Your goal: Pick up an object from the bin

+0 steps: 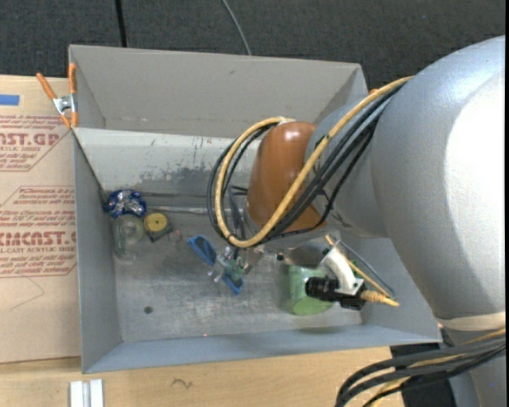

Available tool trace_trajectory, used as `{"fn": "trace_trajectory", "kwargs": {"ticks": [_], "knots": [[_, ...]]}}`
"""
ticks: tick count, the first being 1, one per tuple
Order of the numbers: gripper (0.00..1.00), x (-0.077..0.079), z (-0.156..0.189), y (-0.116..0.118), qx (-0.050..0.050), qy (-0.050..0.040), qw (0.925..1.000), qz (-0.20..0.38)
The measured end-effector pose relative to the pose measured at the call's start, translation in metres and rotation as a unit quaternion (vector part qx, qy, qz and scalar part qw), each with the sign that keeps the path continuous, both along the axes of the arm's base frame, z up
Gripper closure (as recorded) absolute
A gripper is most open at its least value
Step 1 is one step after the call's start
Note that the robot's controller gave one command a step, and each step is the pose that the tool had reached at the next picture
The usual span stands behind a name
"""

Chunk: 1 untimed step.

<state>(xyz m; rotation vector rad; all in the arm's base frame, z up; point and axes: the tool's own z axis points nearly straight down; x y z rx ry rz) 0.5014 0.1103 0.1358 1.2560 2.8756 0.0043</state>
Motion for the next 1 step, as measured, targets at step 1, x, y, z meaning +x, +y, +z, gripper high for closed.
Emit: {"fn": "trace_trajectory", "kwargs": {"ticks": [1], "knots": [[1.0, 0.0011, 0.0631, 0.0005, 0.0, -0.0006, 1.0, 0.001]]}}
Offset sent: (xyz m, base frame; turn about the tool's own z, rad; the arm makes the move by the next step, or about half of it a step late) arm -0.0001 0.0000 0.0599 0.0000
